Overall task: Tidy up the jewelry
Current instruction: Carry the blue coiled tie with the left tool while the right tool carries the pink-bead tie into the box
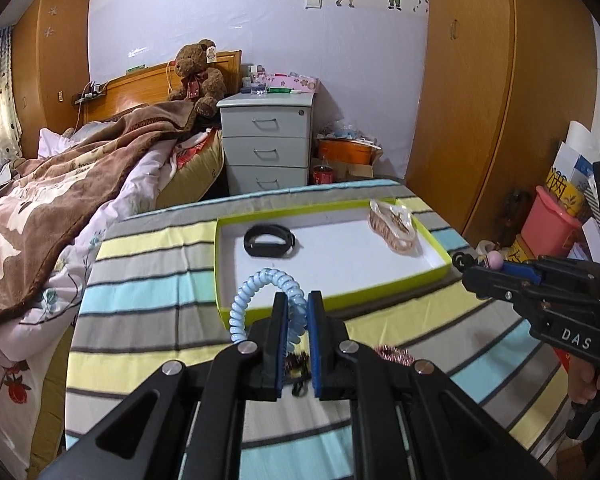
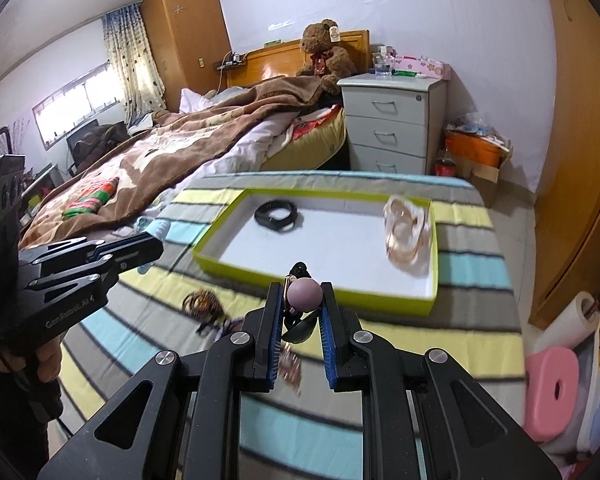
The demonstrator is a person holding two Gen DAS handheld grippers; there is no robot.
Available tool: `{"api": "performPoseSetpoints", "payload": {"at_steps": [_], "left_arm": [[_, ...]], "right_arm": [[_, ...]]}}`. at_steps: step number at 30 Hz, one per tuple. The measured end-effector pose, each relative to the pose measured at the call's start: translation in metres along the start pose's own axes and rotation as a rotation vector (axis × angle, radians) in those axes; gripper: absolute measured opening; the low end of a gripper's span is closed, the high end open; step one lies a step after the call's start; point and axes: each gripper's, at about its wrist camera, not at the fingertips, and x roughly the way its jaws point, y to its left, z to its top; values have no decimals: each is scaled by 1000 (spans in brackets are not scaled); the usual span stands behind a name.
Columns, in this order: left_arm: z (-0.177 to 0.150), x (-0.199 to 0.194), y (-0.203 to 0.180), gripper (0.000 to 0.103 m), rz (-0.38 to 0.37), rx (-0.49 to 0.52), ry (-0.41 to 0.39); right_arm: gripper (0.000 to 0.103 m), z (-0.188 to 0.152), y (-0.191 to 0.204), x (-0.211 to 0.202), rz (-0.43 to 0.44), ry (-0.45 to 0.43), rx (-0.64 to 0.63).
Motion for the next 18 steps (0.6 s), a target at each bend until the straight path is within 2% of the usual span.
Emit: {"api": "performPoseSetpoints", "payload": {"at_steps": [8,18], "left_arm": [[26,20,15,10,14,-19,-8],[38,61,32,10,34,-54,37]], "right_arm": [[18,36,-8,31,-27,17,-28],[18,71,-26,94,-55,95,-13]]}}
